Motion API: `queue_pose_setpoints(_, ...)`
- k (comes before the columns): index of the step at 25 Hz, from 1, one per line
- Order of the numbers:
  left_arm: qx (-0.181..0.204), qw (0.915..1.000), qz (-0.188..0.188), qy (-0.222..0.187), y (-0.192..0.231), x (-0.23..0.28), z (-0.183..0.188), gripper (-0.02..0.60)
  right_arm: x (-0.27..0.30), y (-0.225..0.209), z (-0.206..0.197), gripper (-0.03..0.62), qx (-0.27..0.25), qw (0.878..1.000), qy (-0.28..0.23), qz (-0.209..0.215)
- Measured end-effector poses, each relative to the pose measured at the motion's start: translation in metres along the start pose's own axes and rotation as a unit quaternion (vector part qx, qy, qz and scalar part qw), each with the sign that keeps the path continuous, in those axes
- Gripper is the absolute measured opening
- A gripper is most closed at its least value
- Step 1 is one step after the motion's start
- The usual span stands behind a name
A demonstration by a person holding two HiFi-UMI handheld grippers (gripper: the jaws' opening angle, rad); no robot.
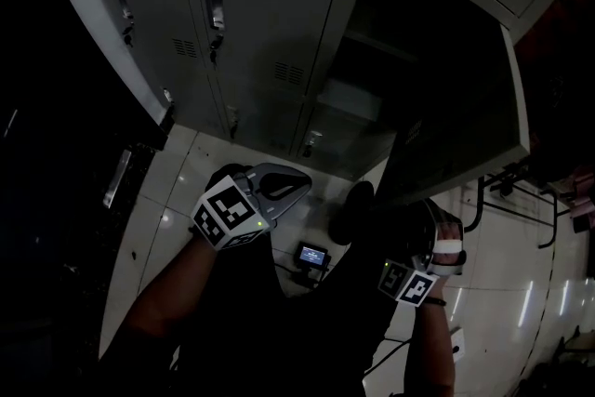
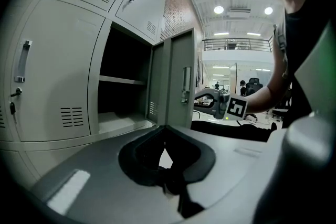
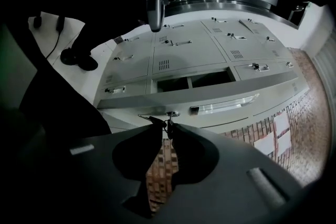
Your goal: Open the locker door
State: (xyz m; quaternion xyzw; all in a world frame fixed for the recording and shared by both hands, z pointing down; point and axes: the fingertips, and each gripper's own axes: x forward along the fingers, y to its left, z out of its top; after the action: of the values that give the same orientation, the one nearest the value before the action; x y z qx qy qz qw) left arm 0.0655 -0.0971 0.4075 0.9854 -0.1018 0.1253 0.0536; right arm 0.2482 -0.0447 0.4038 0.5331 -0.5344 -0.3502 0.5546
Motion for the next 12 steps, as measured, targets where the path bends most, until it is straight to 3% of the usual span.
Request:
queue_pose_setpoints(6,0.001,1.0,0.0,0.002,-0.001,0.001,0.0,0.012,-0.005,0.0,-0.005,0.086,0.026,1.0,-0.002,0.006)
queue_pose_setpoints(9,0.001,1.0,-0.001,0.003,-0.001,0.001,-0.001,0.012,-0.016,-0.004,-0.007,0.092,0.105,0.994,-0.004,0.013)
queue_pose_setpoints(12,0.001,1.0,-0.002,0.004,-0.001,0.002,-0.001,0.012,-0.029,-0.013,0.0,0.087,0.213,0.976,-0.035,0.028)
